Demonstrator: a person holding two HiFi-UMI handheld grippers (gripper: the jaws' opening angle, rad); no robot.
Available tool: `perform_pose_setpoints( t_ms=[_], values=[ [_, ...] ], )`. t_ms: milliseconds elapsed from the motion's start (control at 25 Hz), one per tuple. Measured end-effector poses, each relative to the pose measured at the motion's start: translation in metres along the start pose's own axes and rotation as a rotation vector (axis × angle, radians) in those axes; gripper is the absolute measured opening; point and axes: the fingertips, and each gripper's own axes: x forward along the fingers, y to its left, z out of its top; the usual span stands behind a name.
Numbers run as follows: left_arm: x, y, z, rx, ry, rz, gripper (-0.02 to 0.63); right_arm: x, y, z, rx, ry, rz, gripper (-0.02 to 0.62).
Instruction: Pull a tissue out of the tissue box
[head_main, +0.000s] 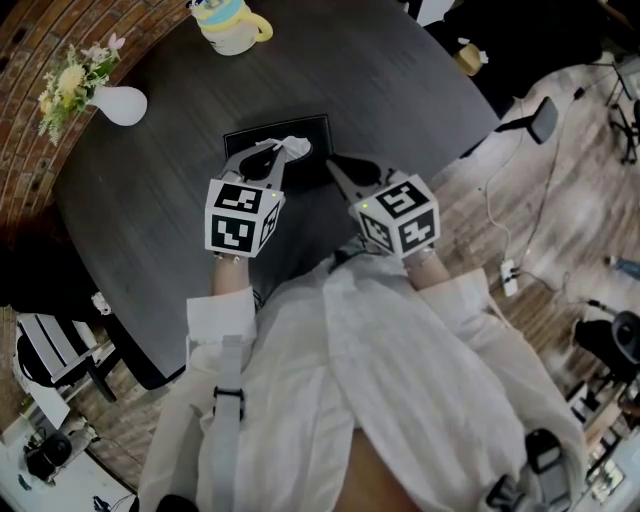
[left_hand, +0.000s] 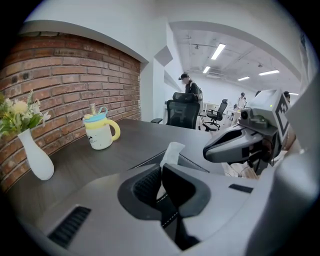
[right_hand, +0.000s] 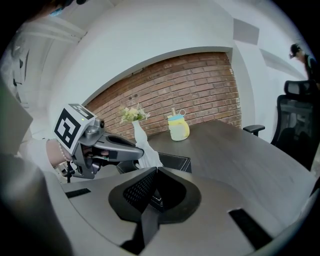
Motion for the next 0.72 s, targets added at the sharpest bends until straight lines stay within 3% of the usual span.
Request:
perform_pose_setpoints(
  t_ms=[720],
  values=[
    [-0.0066,0.0022,0.007,-0.017,-0.035,0.013,0.011,0.0027,0.0018,0.0055,-0.032,-0.003,-0.023,0.008]
  ],
)
